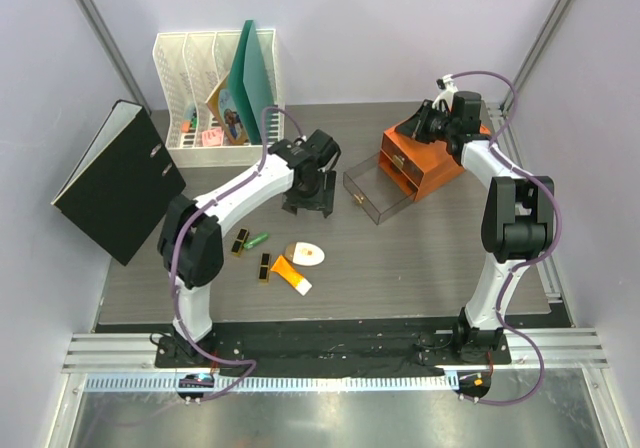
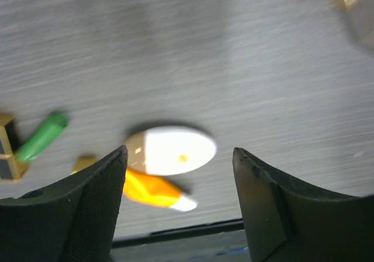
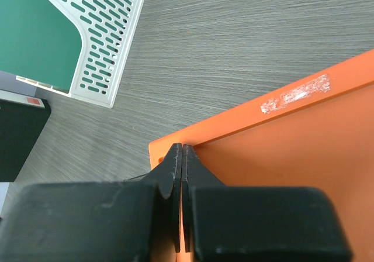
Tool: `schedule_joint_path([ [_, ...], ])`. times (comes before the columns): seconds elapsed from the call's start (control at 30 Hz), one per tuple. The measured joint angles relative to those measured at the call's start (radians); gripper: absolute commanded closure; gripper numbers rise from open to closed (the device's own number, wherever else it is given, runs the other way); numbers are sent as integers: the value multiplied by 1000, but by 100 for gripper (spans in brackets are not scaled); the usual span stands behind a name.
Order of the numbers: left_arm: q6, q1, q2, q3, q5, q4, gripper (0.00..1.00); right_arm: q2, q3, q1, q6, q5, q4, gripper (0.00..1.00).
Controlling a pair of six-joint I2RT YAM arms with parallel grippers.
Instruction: Organize the makeup
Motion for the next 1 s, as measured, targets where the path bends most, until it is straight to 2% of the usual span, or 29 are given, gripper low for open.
schedule_joint_path([
  [0.3, 79, 14, -75, -190, -77, -66, 20, 0, 0, 0, 0, 0, 0, 99],
  [0.53, 74, 122, -204, -360, -82, -67, 21, 0, 0, 0, 0, 0, 0, 99],
  [0.63, 75, 156, -238, -370, -97, -68, 21, 0, 0, 0, 0, 0, 0, 99],
  [0.83, 77, 151, -246, -367, -95, -68, 21, 0, 0, 0, 0, 0, 0, 99],
  [1.0, 80, 150, -245, -308, -56, -66, 22, 0, 0, 0, 0, 0, 0, 99],
])
